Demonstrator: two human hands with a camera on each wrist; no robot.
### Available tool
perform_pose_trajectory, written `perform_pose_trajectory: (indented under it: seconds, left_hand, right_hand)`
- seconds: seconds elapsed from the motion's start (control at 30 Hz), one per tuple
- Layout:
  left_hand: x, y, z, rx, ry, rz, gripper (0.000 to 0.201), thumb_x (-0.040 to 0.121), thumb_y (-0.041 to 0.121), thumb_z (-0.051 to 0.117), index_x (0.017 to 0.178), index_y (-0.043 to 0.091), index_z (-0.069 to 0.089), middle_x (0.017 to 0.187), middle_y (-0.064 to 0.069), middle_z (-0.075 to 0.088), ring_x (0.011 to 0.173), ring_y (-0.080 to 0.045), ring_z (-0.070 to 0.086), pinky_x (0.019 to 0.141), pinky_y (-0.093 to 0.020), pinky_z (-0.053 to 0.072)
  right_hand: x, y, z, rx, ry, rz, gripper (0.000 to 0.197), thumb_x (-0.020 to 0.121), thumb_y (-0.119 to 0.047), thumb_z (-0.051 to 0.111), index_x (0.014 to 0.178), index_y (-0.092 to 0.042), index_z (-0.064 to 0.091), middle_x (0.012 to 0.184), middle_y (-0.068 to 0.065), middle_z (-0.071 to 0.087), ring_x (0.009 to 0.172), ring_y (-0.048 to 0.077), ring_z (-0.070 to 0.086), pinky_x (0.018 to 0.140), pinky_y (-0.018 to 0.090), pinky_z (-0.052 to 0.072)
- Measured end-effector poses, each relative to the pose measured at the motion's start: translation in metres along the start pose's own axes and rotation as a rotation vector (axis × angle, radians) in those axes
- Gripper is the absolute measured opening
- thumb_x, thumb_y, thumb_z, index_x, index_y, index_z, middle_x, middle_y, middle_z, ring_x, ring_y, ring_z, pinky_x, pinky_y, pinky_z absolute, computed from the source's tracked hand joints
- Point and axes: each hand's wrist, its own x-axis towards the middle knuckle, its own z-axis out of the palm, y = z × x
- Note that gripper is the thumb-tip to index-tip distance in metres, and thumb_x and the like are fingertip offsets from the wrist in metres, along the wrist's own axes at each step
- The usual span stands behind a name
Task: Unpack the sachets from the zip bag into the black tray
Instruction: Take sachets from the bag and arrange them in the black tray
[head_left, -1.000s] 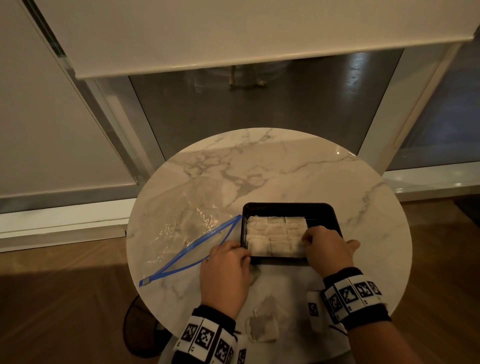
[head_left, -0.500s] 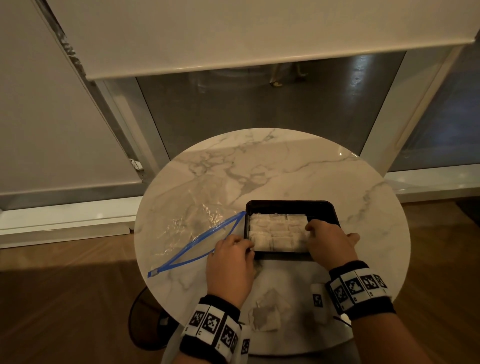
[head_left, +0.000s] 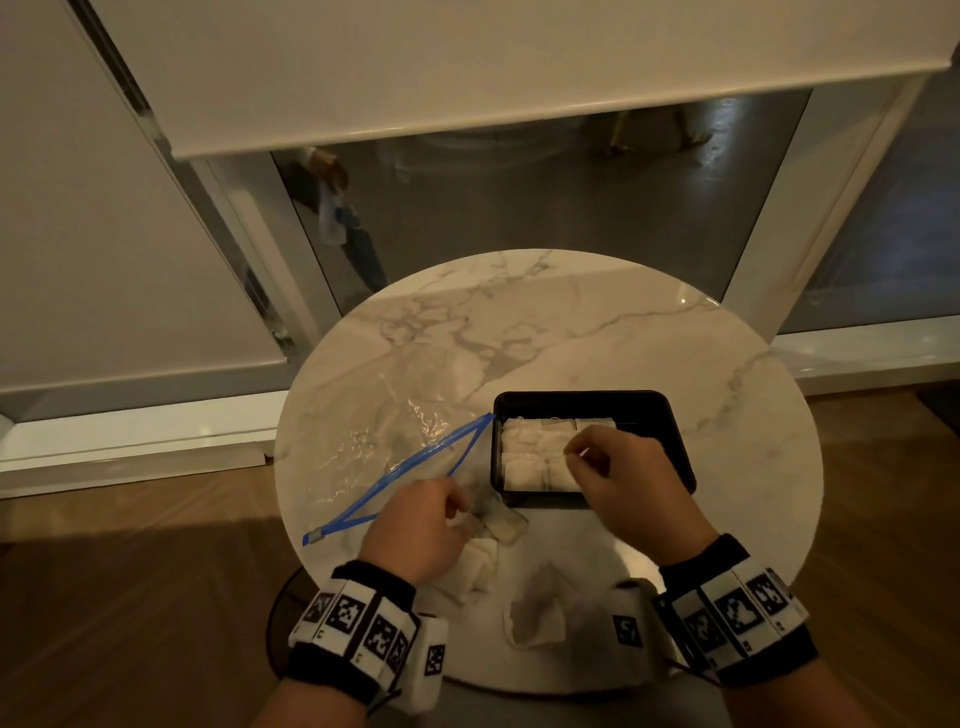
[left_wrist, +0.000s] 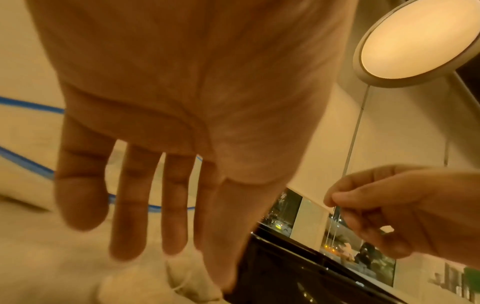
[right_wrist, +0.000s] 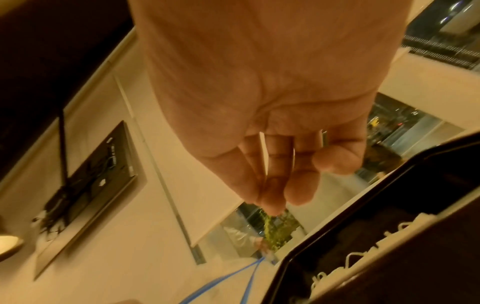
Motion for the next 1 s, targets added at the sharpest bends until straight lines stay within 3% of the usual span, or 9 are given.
perform_pose_trajectory:
  seconds: [0.07, 0.17, 0.3, 0.47, 0.57, 0.7, 0.8, 0.9, 1.0]
  left_hand:
    - [-0.004, -0.004, -0.002, 0.084, -0.115, -0.059, 0.037, 0.084, 0.037, 0.076, 0.118, 0.033, 0.062, 0.113, 0.012, 0.060, 0.103, -0.008, 0.060, 0.094, -0.031, 0.052]
    - [-0.007, -0.008, -0.001, 0.168, -0.190, -0.119, 0.055, 0.078, 0.036, 0.080, 0.128, 0.032, 0.057, 0.125, 0.009, 0.058, 0.111, -0.012, 0.059, 0.098, -0.034, 0.051]
    - [-0.010, -0.007, 0.005, 0.201, -0.231, -0.143, 0.055, 0.077, 0.033, 0.082, 0.127, 0.029, 0.058, 0.126, 0.007, 0.060, 0.114, -0.015, 0.059, 0.099, -0.035, 0.051]
    - [-0.009, -0.009, 0.014, 0.167, -0.187, -0.171, 0.065, 0.075, 0.031, 0.083, 0.132, 0.030, 0.053, 0.128, 0.004, 0.059, 0.116, -0.017, 0.058, 0.100, -0.036, 0.051]
    - [-0.011, -0.013, 0.018, 0.104, -0.164, -0.141, 0.052, 0.077, 0.033, 0.080, 0.124, 0.031, 0.058, 0.119, 0.007, 0.062, 0.110, -0.014, 0.060, 0.096, -0.033, 0.051]
    - [-0.016, -0.023, 0.021, -0.026, -0.096, -0.105, 0.023, 0.087, 0.034, 0.067, 0.110, 0.030, 0.066, 0.090, 0.012, 0.062, 0.085, -0.007, 0.060, 0.083, -0.029, 0.053]
    - [-0.016, -0.028, 0.017, -0.119, -0.036, -0.067, 0.005, 0.090, 0.030, 0.067, 0.095, 0.032, 0.068, 0.087, 0.013, 0.066, 0.084, -0.001, 0.061, 0.084, -0.029, 0.054]
    - [-0.018, -0.024, 0.010, -0.255, 0.009, 0.011, 0.006, 0.091, 0.029, 0.070, 0.087, 0.033, 0.070, 0.083, 0.012, 0.070, 0.081, 0.000, 0.064, 0.081, -0.025, 0.053]
    - [-0.020, -0.011, 0.002, -0.388, 0.028, 0.105, 0.007, 0.093, 0.032, 0.069, 0.095, 0.033, 0.076, 0.079, 0.011, 0.073, 0.076, -0.002, 0.068, 0.075, -0.023, 0.055]
  right_hand:
    - [-0.006, -0.010, 0.010, -0.021, -0.111, -0.025, 0.007, 0.094, -0.030, 0.062, 0.092, -0.027, 0.068, 0.070, -0.014, 0.061, 0.064, 0.003, 0.059, 0.060, 0.020, 0.046]
    - [-0.011, -0.016, 0.025, -0.055, -0.240, -0.031, 0.014, 0.093, -0.034, 0.062, 0.088, -0.025, 0.071, 0.071, -0.010, 0.063, 0.067, 0.006, 0.059, 0.064, 0.027, 0.051]
    - [-0.013, -0.013, 0.037, -0.096, -0.347, -0.005, 0.017, 0.093, -0.038, 0.061, 0.095, -0.025, 0.072, 0.080, -0.012, 0.066, 0.071, 0.004, 0.061, 0.068, 0.024, 0.054]
    - [-0.016, -0.009, 0.042, -0.147, -0.447, 0.035, 0.018, 0.093, -0.040, 0.063, 0.098, -0.026, 0.072, 0.088, -0.013, 0.064, 0.080, 0.004, 0.062, 0.076, 0.024, 0.054]
    - [-0.016, -0.005, 0.041, -0.132, -0.471, 0.065, 0.019, 0.092, -0.042, 0.063, 0.100, -0.027, 0.071, 0.092, -0.008, 0.069, 0.082, 0.005, 0.064, 0.079, 0.028, 0.057]
    - [-0.014, -0.002, 0.032, -0.070, -0.437, 0.082, 0.019, 0.092, -0.040, 0.063, 0.103, -0.027, 0.070, 0.094, -0.008, 0.069, 0.083, 0.005, 0.063, 0.074, 0.022, 0.053]
    - [-0.011, -0.001, 0.025, 0.002, -0.419, 0.072, 0.014, 0.092, -0.036, 0.064, 0.100, -0.027, 0.072, 0.088, -0.009, 0.069, 0.080, 0.006, 0.064, 0.069, 0.020, 0.052]
    - [-0.009, 0.001, 0.019, 0.111, -0.389, 0.045, 0.010, 0.091, -0.037, 0.066, 0.093, -0.030, 0.072, 0.085, -0.009, 0.071, 0.081, 0.008, 0.066, 0.079, 0.033, 0.059]
    - [-0.007, -0.003, 0.015, 0.242, -0.349, 0.000, 0.010, 0.086, -0.041, 0.071, 0.092, -0.032, 0.073, 0.084, -0.009, 0.074, 0.082, 0.008, 0.069, 0.080, 0.036, 0.059]
